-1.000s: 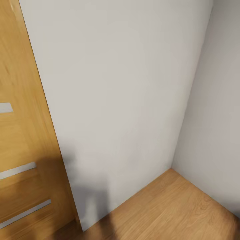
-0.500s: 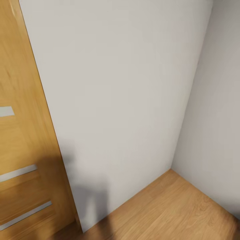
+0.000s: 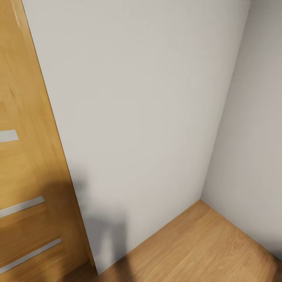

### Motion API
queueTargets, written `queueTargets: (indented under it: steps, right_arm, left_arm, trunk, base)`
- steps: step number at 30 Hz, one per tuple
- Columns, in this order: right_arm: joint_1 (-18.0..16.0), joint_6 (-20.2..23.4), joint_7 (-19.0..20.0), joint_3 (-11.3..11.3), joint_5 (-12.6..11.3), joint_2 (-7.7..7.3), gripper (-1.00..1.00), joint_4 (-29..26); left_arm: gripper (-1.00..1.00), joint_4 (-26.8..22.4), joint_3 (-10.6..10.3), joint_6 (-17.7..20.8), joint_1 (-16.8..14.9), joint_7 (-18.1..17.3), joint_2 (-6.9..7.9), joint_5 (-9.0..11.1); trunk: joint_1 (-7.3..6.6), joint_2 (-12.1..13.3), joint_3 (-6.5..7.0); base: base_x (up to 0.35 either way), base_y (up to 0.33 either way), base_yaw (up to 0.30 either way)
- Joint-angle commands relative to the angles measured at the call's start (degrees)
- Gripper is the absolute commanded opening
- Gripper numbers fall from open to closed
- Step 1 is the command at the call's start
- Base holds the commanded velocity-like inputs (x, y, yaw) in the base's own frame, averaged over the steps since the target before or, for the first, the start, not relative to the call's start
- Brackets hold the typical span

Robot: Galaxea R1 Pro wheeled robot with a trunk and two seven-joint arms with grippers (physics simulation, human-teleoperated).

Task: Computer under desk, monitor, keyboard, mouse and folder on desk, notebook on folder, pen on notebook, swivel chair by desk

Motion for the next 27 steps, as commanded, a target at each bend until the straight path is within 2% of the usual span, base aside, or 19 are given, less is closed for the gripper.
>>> queueTargets:
  steps: [1,7,9,11,12,15,16,19,21,23,25,26,27]
  right_arm:
    - [-0.01,-0.85,-0.03,0.00,-0.05,0.01,1.00,-0.14]
    - [-0.01,-6.36,-0.03,0.07,0.14,0.00,1.00,-4.37]
    - [-0.01,-7.86,-0.14,0.02,0.06,0.00,1.00,-5.86]
    - [-0.01,-8.12,-0.86,-0.03,0.00,-0.02,1.00,-6.16]
    - [-0.03,-8.28,-1.90,-0.07,-0.03,-0.07,1.00,-6.44]
    - [-0.08,-8.54,-3.94,-0.14,-0.12,-0.07,1.00,-7.79]
    - [-0.09,-8.71,-4.69,-0.24,-0.25,0.03,1.00,-10.44]
    - [-0.10,-9.59,-4.90,-0.29,-0.33,0.07,1.00,-11.47]
    - [-0.10,-13.56,-5.06,-0.29,-0.35,0.08,1.00,-11.96]
    - [-0.10,-15.09,-5.08,-0.26,-0.33,0.08,1.00,-11.91]
    - [-0.10,-17.70,-5.05,-0.15,-0.10,0.09,1.00,-11.80]
    - [-0.10,-18.96,-5.00,-0.03,0.15,0.06,1.00,-11.73]
    - [-0.10,-19.24,-4.99,0.05,0.26,0.03,1.00,-11.73]
  left_arm:
    - [1.00,-0.79,0.03,0.00,-0.01,0.07,0.00,0.02]
    - [1.00,-10.35,0.07,0.20,-0.01,0.74,0.58,0.03]
    - [1.00,-14.38,0.14,0.08,-0.01,3.63,1.01,0.20]
    - [1.00,-14.57,0.52,-0.13,-0.01,4.43,1.10,0.98]
    - [1.00,-13.50,0.90,-1.62,-0.01,4.75,1.09,1.53]
    - [1.00,-10.18,1.43,-9.99,-0.01,5.20,1.12,2.29]
    - [1.00,-5.57,1.85,-16.97,-0.01,5.46,1.48,2.79]
    - [1.00,-4.16,2.27,-19.88,-0.01,5.53,1.69,3.23]
    - [1.00,-3.45,2.64,-26.46,-0.01,5.61,1.71,3.44]
    - [1.00,-3.31,2.67,-29.07,-0.01,5.63,1.64,3.43]
    - [1.00,-3.00,2.69,-35.35,-0.01,5.62,1.28,3.35]
    - [1.00,-2.35,2.70,-41.20,-0.01,5.56,0.58,3.30]
    - [1.00,-1.61,2.70,-43.11,-0.01,5.55,0.37,3.30]
  trunk:
    - [-0.23,0.38,0.12]
    - [-1.54,2.79,1.20]
    - [-1.98,3.59,1.56]
    - [-2.42,4.39,1.92]
    - [-2.64,4.79,2.10]
    - [-3.30,6.00,2.64]
    - [-3.52,6.40,2.82]
    - [-4.18,7.60,3.36]
    - [-4.62,8.40,3.72]
    - [-5.06,9.21,4.07]
    - [-5.50,10.01,4.43]
    - [-5.72,10.41,4.61]
    - [-5.94,10.81,4.79]
  base:
    - [0.000,0.000,0.000]
    - [0.000,0.000,0.000]
    - [0.000,0.000,0.000]
    - [0.000,0.000,0.000]
    - [0.000,0.000,0.000]
    - [0.000,0.000,0.000]
    - [0.000,0.000,0.000]
    - [0.000,0.000,0.000]
    - [0.000,0.000,0.000]
    - [0.000,0.000,0.000]
    - [0.000,0.000,0.000]
    - [0.000,0.000,0.000]
    - [0.000,0.000,0.000]
